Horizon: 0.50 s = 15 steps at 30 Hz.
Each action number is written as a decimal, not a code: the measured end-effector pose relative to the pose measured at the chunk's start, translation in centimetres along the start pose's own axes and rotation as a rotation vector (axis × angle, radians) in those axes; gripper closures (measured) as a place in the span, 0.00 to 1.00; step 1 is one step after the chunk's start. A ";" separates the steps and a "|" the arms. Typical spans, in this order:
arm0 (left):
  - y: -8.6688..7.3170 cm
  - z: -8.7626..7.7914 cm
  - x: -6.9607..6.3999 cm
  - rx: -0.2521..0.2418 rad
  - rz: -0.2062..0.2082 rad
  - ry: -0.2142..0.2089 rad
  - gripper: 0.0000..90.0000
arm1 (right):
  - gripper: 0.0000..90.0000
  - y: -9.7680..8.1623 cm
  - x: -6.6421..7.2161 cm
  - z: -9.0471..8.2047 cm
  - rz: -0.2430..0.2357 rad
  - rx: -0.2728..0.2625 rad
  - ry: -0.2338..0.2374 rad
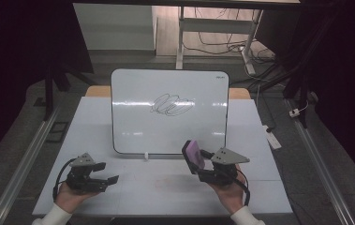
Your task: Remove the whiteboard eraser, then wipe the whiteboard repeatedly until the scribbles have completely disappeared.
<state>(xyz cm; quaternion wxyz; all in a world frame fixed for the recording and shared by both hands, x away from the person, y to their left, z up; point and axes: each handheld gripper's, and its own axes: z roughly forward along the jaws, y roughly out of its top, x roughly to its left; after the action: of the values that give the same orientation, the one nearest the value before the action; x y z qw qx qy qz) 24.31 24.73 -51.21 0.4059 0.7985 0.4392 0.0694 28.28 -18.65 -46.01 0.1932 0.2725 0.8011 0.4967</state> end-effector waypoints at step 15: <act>0.0 0.1 0.2 -0.007 -0.016 -0.008 0.22 | 0.45 1.3 -1.0 -0.5 -0.031 -0.022 -0.123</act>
<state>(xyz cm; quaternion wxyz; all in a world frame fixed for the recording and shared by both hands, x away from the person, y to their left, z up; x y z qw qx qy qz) 24.53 24.80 -51.34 0.4111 0.7936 0.4438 0.0646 29.04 -19.16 -44.59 0.2526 0.2880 0.7863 0.4848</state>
